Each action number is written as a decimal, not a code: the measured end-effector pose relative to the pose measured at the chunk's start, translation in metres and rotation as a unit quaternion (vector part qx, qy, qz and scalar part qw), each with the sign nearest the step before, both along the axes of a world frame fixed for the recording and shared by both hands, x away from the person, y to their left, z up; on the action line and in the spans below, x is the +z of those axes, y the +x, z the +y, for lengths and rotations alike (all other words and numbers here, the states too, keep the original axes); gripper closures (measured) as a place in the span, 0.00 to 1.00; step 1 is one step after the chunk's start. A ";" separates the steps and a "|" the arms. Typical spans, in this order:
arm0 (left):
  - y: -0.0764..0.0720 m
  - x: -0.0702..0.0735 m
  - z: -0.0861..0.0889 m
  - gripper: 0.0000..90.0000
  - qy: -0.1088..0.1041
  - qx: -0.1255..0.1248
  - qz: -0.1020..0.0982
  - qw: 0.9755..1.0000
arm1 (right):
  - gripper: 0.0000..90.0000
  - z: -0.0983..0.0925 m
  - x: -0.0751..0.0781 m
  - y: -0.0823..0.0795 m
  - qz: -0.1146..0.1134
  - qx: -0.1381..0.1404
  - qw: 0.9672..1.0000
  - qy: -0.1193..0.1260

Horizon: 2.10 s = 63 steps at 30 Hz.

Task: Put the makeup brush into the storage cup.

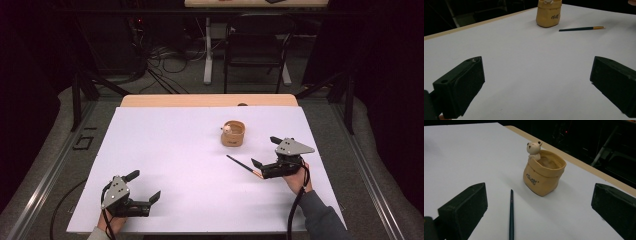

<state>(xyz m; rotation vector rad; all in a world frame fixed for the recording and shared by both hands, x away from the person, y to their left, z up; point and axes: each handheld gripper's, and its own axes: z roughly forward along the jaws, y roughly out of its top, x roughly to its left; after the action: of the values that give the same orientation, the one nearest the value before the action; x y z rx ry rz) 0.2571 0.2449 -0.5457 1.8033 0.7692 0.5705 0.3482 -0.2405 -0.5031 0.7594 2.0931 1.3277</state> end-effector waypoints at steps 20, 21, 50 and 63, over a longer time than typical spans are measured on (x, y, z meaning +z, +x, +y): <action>0.000 0.000 0.000 0.00 0.001 -0.002 0.003 1.000 | 0.03 0.007 0.025 0.022 0.048 0.017 0.998 -0.049; 0.000 0.000 0.000 0.00 0.001 -0.002 0.003 1.000 | 0.03 0.008 0.025 0.024 0.056 0.019 0.997 -0.057; 0.000 0.000 0.000 0.00 0.000 -0.004 0.005 1.000 | 0.00 0.046 0.019 0.050 0.234 0.036 0.942 -0.239; -0.001 0.000 0.000 0.00 0.002 -0.006 0.005 1.000 | 0.09 0.057 0.007 0.052 0.258 0.033 0.926 -0.275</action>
<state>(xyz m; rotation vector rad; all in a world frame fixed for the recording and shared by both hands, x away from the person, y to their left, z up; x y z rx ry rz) 0.2565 0.2450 -0.5455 1.8154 0.7641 0.5554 0.4002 -0.1839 -0.4962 0.8467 2.7424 0.5251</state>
